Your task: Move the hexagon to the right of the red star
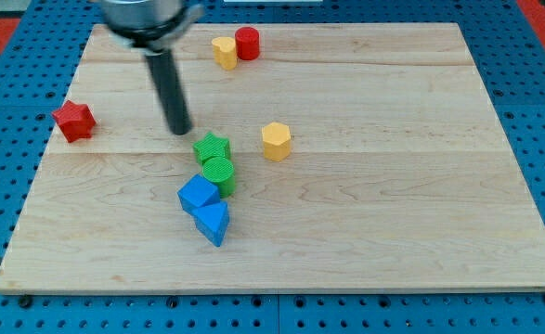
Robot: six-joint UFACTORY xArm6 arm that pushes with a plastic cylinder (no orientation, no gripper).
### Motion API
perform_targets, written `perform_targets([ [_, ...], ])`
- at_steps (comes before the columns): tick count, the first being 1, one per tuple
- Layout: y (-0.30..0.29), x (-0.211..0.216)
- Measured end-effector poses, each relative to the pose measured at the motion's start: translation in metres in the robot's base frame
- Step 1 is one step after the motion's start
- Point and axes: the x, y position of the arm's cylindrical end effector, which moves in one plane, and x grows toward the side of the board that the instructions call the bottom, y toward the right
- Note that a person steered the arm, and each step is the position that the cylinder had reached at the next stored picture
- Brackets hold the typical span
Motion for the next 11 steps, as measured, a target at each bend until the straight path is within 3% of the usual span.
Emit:
perform_targets([
  [1, 0.054, -0.019],
  [2, 0.152, 0.011],
  [3, 0.133, 0.046],
  [5, -0.056, 0.007],
  [6, -0.011, 0.017],
  [7, 0.016, 0.000],
  [8, 0.008, -0.034],
  [10, -0.091, -0.034],
  [11, -0.041, 0.000],
])
